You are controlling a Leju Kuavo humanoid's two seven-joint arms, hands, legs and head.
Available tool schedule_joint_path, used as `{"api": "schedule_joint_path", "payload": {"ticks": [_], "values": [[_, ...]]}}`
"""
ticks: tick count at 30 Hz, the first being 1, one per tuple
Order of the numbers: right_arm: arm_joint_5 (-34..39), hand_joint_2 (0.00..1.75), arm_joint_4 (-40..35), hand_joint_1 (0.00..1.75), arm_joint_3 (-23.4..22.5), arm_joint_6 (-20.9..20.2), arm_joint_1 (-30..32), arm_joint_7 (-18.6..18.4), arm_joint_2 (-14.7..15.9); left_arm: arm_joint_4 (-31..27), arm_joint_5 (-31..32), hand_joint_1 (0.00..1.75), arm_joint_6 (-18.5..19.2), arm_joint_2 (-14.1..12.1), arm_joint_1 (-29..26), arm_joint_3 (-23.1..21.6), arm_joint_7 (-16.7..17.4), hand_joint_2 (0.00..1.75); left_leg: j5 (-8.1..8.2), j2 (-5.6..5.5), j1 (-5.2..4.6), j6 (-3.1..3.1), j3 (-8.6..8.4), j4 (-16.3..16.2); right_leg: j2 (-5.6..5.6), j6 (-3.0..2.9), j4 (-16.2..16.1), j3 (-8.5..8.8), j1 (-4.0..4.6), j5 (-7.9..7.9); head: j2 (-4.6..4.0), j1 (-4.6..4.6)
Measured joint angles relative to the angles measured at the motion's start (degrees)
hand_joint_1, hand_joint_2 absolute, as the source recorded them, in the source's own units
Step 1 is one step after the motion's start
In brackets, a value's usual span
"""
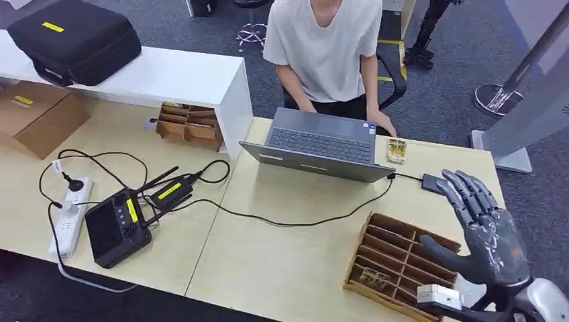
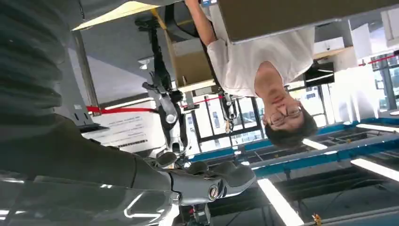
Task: Pass the card to the sensor for recognition and then transmit it.
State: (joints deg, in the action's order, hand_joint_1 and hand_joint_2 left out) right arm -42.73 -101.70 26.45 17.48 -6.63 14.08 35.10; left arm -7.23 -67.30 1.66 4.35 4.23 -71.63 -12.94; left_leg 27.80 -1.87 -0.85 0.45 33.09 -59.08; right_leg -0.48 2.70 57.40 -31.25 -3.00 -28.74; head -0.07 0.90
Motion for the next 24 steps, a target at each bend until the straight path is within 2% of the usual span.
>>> {"api": "schedule_joint_path", "payload": {"ticks": [12,21,24], "values": [[-1.6,1.75,1.0,0.00,-0.4,-2.3,1.4,-0.6,0.0,0.0,-0.1,0.00,0.0,0.0,0.0,0.0,0.4,1.75,0.00,0.00,0.01,0.00,-0.01,0.0,0.00,0.00,0.0,0.00,0.01,0.00,0.00,0.00],[-1.5,1.75,2.3,0.00,0.2,-7.9,1.5,-2.4,0.1,0.0,-0.3,0.00,0.0,0.1,0.0,0.0,0.5,1.75,0.00,0.01,0.00,0.00,0.00,0.0,0.00,0.00,0.0,0.00,0.00,0.00,0.00,-0.02],[-1.0,1.75,2.8,0.00,1.0,-11.1,1.3,-3.1,0.9,0.0,-0.4,0.00,0.0,0.1,0.0,0.0,0.5,1.75,0.00,0.00,0.00,0.00,0.00,0.0,0.00,0.00,0.0,0.00,0.00,0.00,0.00,0.00]]}}
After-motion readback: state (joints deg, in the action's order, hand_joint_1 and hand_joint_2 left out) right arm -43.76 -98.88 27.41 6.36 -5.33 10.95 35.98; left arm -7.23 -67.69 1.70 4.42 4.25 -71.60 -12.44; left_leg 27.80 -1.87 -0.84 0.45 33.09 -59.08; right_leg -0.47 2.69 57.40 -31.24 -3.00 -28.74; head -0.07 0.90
